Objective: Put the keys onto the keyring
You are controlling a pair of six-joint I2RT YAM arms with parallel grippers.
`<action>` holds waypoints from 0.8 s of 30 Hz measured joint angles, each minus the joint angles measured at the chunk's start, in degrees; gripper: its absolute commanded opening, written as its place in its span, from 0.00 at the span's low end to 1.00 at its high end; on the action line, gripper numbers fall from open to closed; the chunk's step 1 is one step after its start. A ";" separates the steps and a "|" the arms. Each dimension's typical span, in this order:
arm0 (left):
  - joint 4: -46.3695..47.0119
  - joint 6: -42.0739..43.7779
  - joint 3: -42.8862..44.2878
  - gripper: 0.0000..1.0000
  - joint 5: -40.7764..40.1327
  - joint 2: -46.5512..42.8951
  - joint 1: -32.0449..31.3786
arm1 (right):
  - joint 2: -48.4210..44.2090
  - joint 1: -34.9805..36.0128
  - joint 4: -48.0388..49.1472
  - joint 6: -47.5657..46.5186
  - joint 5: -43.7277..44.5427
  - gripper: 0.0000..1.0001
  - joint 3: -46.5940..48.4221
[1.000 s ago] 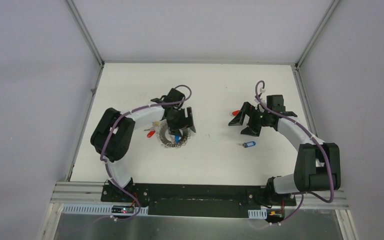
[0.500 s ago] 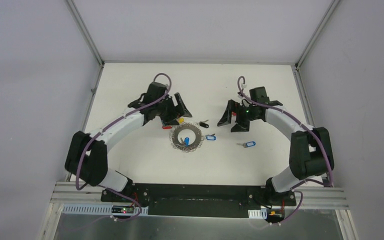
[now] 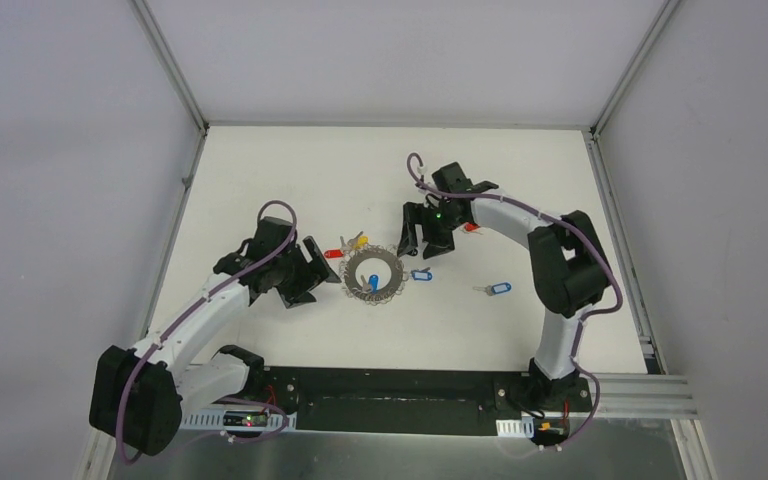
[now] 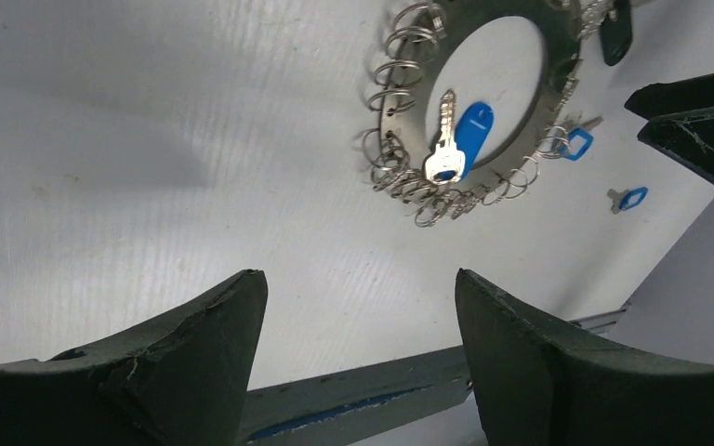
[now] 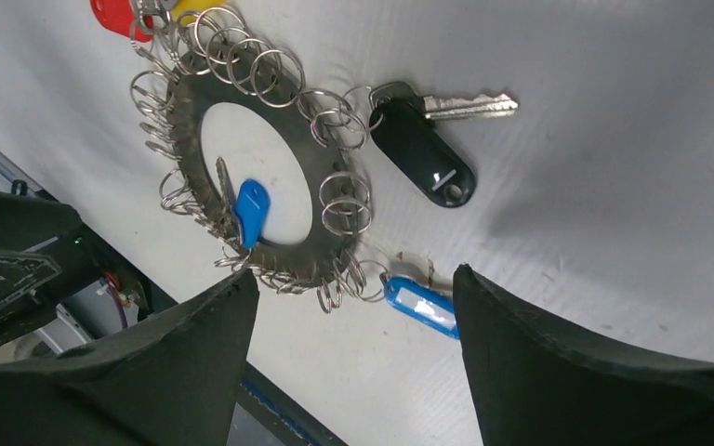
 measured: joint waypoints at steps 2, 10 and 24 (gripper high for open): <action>-1.22 -0.61 -0.74 0.75 -0.15 0.68 0.00 | 1.68 1.29 -0.20 -0.04 0.50 0.77 0.94; -3.67 0.81 3.23 0.75 1.73 13.62 0.00 | 2.80 6.43 -1.90 -0.85 1.27 0.71 5.38; -8.55 4.46 10.58 0.76 -0.81 12.48 0.00 | 19.06 16.57 -8.59 -1.44 2.43 0.58 23.82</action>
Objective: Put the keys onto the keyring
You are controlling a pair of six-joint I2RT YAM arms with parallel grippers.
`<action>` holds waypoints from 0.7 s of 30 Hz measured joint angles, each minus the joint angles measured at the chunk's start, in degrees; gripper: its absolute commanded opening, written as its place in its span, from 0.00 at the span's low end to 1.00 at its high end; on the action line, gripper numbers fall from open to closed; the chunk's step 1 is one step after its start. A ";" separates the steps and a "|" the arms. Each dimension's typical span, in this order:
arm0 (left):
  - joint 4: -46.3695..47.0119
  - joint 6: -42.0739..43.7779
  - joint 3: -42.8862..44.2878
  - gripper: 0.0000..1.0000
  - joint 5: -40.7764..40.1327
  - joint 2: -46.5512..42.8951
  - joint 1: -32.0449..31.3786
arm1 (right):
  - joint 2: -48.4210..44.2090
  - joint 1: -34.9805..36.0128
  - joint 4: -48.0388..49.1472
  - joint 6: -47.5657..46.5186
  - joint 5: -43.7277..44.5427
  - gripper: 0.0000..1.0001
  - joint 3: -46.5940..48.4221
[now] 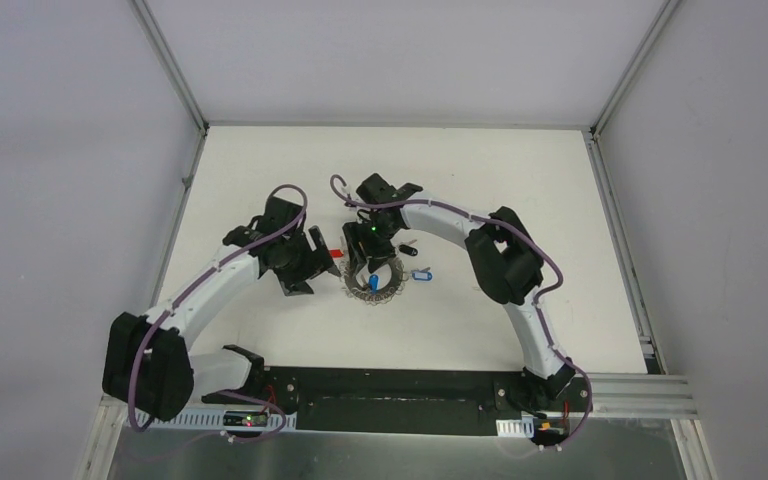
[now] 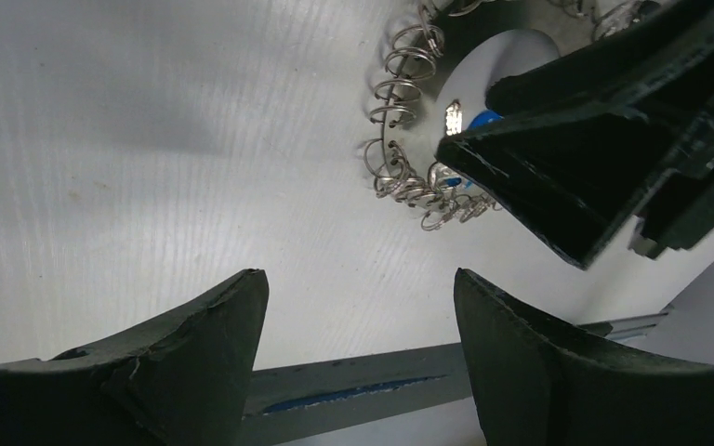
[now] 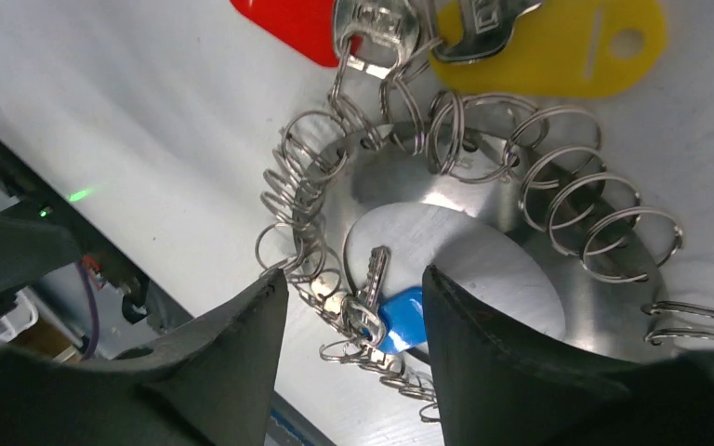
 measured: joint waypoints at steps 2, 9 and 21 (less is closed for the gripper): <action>-0.15 -0.02 -0.63 0.76 -0.85 -3.45 0.00 | 0.90 0.59 -1.77 0.13 0.15 0.58 1.73; -1.01 -0.52 -5.25 0.76 -4.90 -17.07 0.00 | 1.01 1.07 -4.31 0.35 3.82 0.59 2.73; -1.40 -2.93 -10.56 0.76 -8.37 -26.71 -0.02 | -1.09 1.07 -4.87 -0.09 5.40 0.48 -0.22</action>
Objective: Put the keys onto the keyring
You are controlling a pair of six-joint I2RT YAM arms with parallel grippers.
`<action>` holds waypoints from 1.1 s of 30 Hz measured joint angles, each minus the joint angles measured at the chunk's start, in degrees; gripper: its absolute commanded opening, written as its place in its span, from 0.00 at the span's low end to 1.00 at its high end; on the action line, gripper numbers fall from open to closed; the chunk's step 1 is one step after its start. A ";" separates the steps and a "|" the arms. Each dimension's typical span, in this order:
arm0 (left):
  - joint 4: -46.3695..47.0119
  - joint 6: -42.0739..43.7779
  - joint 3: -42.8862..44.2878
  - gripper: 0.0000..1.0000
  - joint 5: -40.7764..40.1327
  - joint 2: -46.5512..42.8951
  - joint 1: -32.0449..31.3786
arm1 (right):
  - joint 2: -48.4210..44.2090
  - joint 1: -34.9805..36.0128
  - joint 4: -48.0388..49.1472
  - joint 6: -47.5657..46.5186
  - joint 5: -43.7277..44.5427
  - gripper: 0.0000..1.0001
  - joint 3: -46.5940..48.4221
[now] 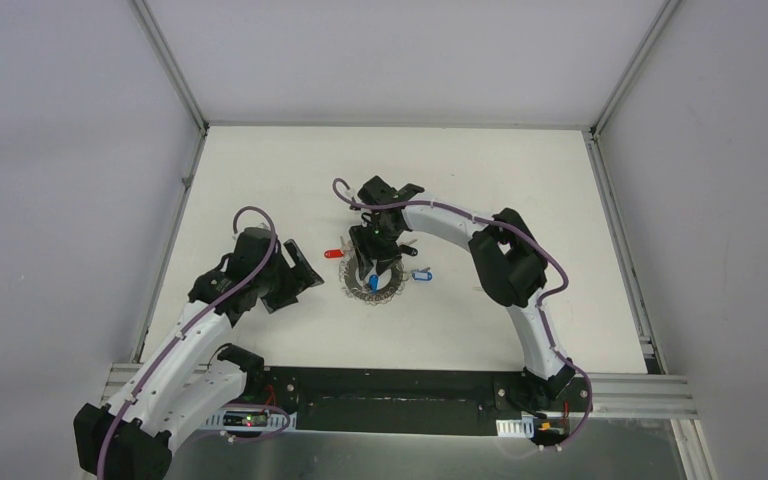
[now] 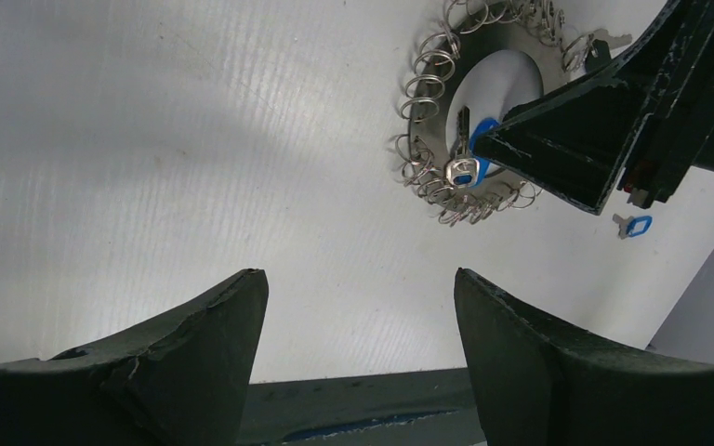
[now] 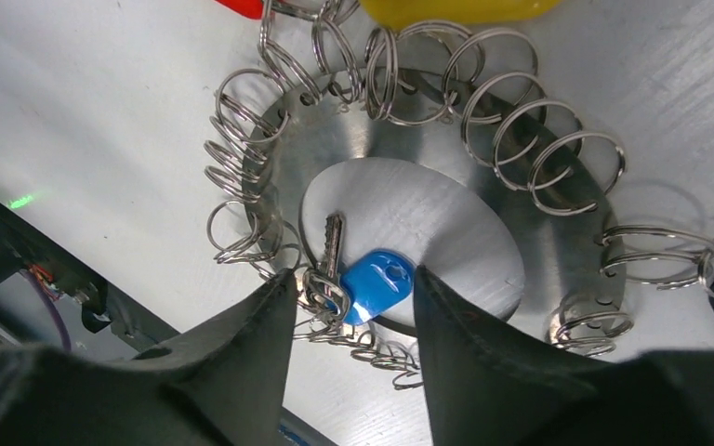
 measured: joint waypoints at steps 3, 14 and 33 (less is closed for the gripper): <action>-0.04 -0.44 -0.33 0.76 0.00 0.81 0.02 | 0.00 0.02 -0.02 -0.39 -0.57 0.47 0.07; -0.04 -3.26 -0.92 0.76 0.83 4.57 0.00 | 1.31 0.13 -2.21 -0.83 0.72 0.46 5.22; -0.04 -3.48 -1.75 0.76 2.01 4.42 0.02 | -0.59 -2.97 2.56 10.08 -11.41 0.37 -6.95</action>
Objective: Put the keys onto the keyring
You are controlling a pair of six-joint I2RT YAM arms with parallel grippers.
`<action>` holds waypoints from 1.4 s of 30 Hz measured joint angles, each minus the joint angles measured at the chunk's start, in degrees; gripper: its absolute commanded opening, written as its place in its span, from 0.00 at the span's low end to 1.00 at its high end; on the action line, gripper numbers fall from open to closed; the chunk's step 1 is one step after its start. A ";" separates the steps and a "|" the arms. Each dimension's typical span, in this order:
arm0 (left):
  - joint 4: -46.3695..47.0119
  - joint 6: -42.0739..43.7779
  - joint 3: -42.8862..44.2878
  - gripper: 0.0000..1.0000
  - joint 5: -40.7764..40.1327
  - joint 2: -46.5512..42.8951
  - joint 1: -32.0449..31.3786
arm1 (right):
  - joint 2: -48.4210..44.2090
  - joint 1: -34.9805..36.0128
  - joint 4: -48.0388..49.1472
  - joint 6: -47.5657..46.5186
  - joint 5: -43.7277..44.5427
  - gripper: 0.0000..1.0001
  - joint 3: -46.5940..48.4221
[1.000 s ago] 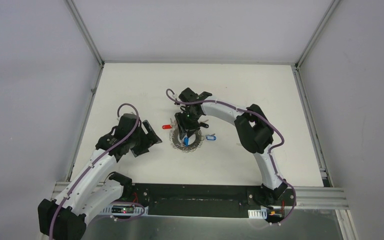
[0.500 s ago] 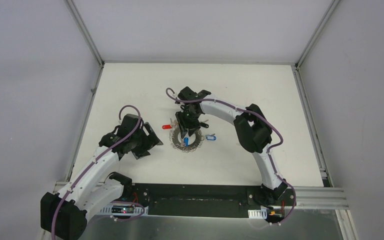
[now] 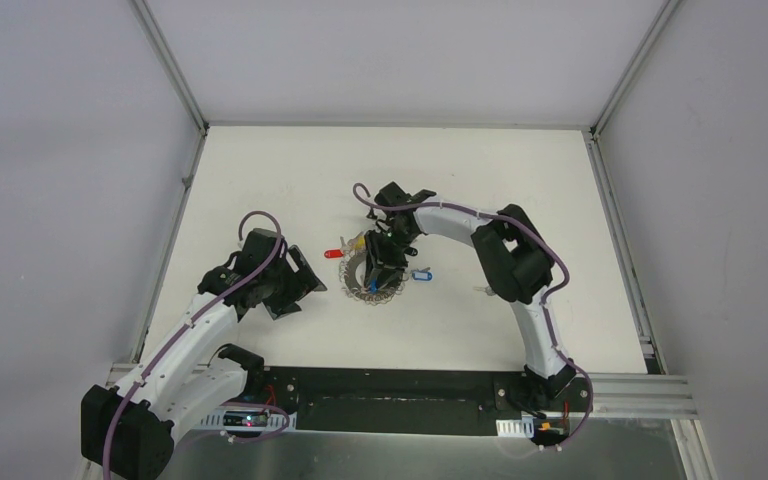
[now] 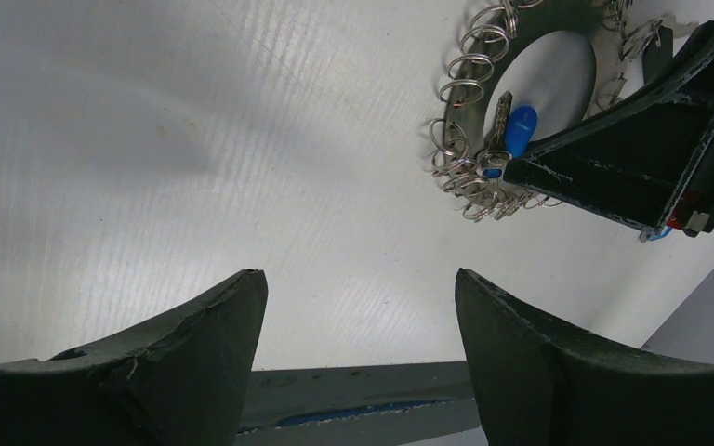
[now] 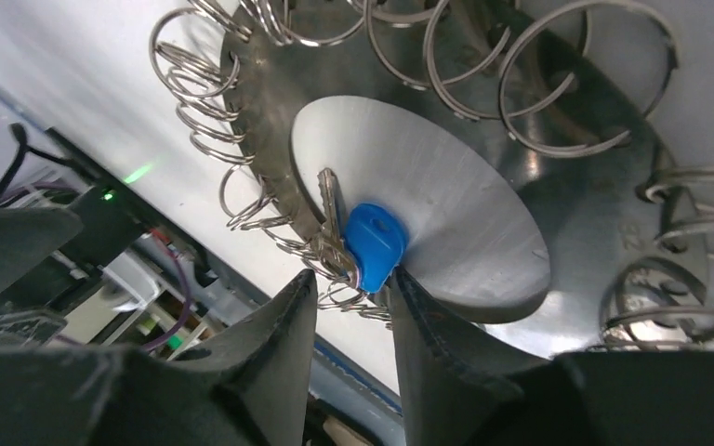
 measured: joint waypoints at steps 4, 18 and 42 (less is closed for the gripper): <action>-0.02 0.00 0.00 0.76 0.00 -0.11 0.00 | 0.00 -0.90 4.68 2.43 -4.79 0.33 -2.64; 0.00 0.00 -0.57 0.77 0.04 -2.25 -0.02 | -2.08 -0.74 25.22 6.01 -18.16 0.26 -10.14; -1.44 -0.20 -1.92 0.75 0.33 -4.28 0.00 | -4.28 -2.75 3.45 -7.98 -6.27 0.47 2.19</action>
